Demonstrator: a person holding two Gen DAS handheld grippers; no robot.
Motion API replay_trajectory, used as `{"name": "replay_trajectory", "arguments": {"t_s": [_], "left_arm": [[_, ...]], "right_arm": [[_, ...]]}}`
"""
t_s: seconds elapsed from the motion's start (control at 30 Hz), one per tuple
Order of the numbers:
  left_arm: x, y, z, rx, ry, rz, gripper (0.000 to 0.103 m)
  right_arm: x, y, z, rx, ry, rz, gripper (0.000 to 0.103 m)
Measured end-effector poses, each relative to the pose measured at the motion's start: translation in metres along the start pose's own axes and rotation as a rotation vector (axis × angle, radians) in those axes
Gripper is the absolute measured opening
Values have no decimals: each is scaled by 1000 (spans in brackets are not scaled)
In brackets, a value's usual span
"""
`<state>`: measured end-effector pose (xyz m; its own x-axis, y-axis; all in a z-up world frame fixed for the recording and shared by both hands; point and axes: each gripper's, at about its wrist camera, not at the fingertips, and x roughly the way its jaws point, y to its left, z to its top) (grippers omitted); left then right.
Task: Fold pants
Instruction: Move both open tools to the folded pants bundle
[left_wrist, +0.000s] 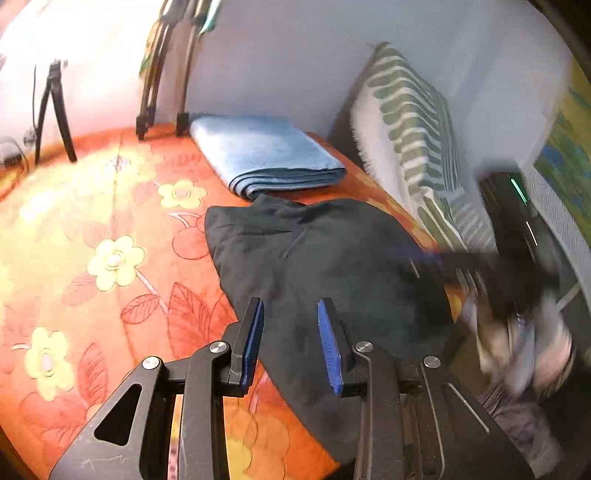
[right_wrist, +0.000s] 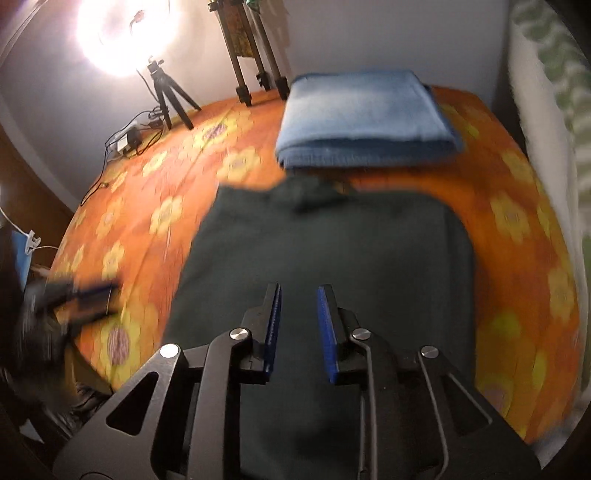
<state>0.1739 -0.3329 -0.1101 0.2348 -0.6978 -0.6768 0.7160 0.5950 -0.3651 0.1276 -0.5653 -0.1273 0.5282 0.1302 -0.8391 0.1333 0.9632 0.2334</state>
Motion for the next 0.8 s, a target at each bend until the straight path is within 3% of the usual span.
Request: {"name": "replay_trajectory", "arguments": {"t_s": [0.13,0.33,0.4,0.53,0.63,0.73,0.77,0.8], "left_arm": [[28,6,16,-70,20,-13,29],[65,10,37,-81,25,15,29],[81,20,43,-109,36,41,29],[102,40,47,-109,43,186,28],[101,48,47,-108,48,249,29],[90,53,49,-113,46,274,29],[83,53,49,-121,40,259,29],[74,52,50,-130,33,233,29]], "right_arm": [[3,-6,-38,44,-6,29,22],[-2,-13,-56,20,-7,49,22],[-3,-15,-57,29,0,65,22],[-3,-18,-62,18,26,73,22],[-4,-25,-71,27,62,101,22],[-18,-31,-75,30,28,104,23],[-25,-33,-75,28,9,95,25],[-34,-36,-74,25,-24,77,34]]}}
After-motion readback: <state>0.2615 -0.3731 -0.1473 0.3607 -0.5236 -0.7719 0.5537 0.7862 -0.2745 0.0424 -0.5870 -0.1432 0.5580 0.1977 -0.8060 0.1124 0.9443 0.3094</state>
